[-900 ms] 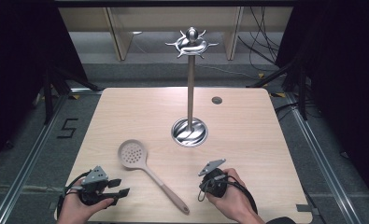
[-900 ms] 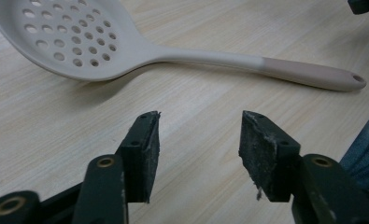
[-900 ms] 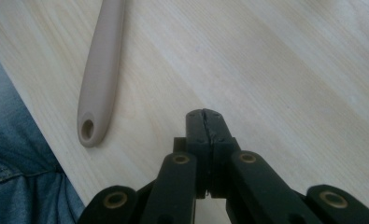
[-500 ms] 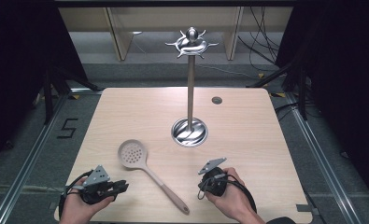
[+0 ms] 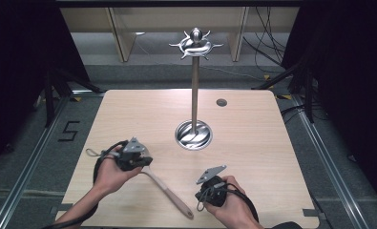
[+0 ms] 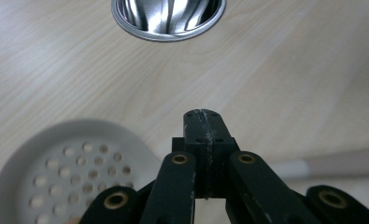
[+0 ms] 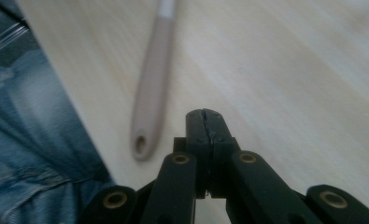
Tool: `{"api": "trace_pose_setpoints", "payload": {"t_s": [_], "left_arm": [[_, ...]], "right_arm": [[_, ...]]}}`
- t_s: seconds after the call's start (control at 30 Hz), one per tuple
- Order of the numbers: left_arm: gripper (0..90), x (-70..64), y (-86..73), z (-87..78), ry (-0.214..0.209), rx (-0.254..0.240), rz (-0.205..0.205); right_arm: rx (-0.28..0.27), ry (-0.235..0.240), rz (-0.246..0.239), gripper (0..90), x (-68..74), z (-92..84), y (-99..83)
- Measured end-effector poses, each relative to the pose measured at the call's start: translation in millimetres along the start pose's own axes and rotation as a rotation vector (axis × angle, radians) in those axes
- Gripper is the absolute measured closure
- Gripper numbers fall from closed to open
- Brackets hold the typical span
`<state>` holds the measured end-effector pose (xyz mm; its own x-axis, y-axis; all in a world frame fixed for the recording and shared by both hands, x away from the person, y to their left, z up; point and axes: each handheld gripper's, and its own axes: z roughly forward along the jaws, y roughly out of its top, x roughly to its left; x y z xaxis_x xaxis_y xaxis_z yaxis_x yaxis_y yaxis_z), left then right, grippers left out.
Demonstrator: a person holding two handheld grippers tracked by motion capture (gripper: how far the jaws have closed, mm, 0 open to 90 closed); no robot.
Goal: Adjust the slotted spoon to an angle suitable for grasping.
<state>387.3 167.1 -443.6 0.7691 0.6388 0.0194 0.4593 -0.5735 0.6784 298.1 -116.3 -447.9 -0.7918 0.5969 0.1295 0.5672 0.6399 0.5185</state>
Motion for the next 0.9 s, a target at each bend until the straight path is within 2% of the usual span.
{"api": "trace_pose_setpoints", "payload": {"t_s": [0.13,0.23,0.3,0.43,0.47,0.5,0.53,0.57,0.6,0.63,0.67,0.77,0.83,0.87,0.9], "left_arm": [[89.6,4.2,17.9,31.6,-0.017,0.094,0.022],[89.6,4.7,23.5,45.2,-0.008,0.162,0.049],[89.6,6.0,24.7,51.8,-0.008,0.187,0.042],[89.6,9.4,24.3,61.3,-0.013,0.236,0.043],[89.6,10.0,24.0,63.5,-0.009,0.242,0.043],[89.6,12.0,24.2,65.9,-0.009,0.284,0.057],[89.6,14.0,24.5,66.8,0.0,0.301,0.084],[89.6,14.0,24.5,66.8,0.0,0.301,0.084],[89.6,14.7,24.1,67.8,0.005,0.31,0.086],[89.6,15.4,24.0,68.0,0.006,0.32,0.09],[89.6,17.5,23.3,68.5,0.009,0.346,0.094],[89.6,19.2,22.0,68.2,0.009,0.371,0.098],[89.6,19.7,19.8,68.4,0.007,0.383,0.084],[89.6,19.9,16.9,69.6,0.001,0.398,0.082],[89.6,19.9,16.9,69.6,0.001,0.398,0.082]], "right_arm": [[0.027,0.057,-0.021,90.0,16.3,6.1,0.9],[0.048,0.086,-0.039,90.0,26.2,12.1,1.0],[0.052,0.109,-0.06,90.0,29.2,15.0,1.3],[0.063,0.139,-0.057,90.0,34.4,19.2,2.1],[0.087,0.165,-0.059,90.0,40.0,25.2,3.4],[0.104,0.17,-0.059,90.0,43.5,28.4,4.2],[0.114,0.172,-0.07,90.0,45.6,31.6,5.1],[0.114,0.172,-0.07,90.0,45.6,31.6,5.1],[0.15,0.176,-0.062,90.0,49.8,37.7,7.3],[0.15,0.176,-0.062,90.0,49.8,37.7,7.3],[0.176,0.177,-0.07,90.0,49.6,45.5,8.7],[0.196,0.166,-0.053,90.0,47.5,51.5,10.5],[0.202,0.159,-0.049,90.0,47.0,52.8,10.7],[0.219,0.127,-0.106,90.0,41.2,55.4,10.5],[0.219,0.127,-0.106,90.0,41.2,55.4,10.5]]}}
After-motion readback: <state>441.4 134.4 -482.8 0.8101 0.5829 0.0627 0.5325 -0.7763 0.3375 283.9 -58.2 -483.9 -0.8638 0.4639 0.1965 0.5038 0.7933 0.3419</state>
